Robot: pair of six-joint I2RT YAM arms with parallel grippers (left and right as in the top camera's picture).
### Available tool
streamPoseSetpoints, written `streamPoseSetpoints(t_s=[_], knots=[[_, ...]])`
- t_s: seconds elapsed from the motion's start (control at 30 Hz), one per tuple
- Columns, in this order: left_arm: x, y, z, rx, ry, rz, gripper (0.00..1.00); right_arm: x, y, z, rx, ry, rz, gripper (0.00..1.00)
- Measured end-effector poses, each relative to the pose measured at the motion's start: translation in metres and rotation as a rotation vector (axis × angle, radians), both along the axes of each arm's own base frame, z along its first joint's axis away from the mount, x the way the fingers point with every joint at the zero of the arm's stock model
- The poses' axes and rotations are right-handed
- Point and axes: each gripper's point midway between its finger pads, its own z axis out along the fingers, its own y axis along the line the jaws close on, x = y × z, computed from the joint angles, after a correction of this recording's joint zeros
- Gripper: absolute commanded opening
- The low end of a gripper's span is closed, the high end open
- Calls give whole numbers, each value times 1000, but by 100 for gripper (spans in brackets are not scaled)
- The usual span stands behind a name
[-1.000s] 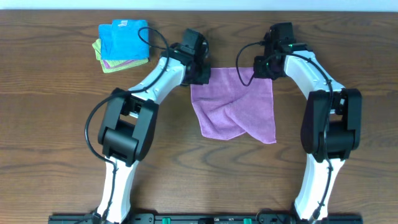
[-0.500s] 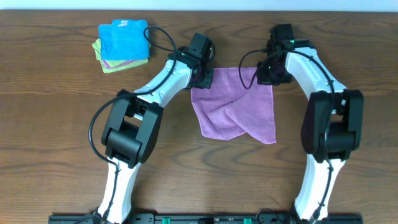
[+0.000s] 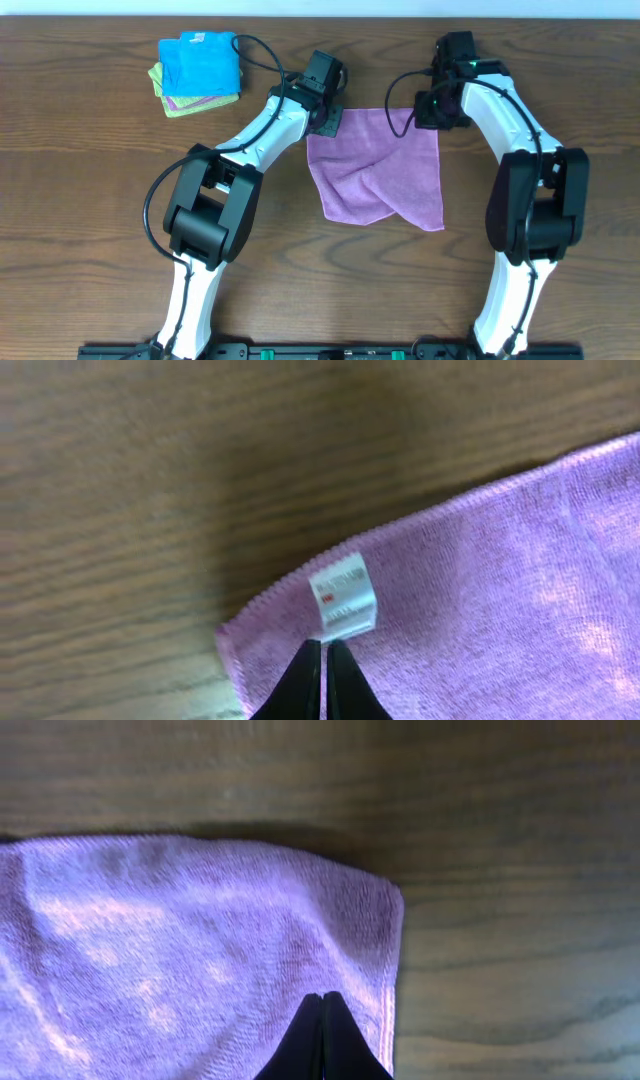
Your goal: Fold the cloth
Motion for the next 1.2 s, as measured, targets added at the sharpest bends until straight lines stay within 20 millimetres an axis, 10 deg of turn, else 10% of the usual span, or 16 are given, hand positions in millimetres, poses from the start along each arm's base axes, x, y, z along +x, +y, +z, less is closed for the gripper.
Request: streamPoseSetpoints(t_s=[1.2], knots=[[3,13,-15,114,-19,-54,5,-12,13,-21,-8,19,32,1]])
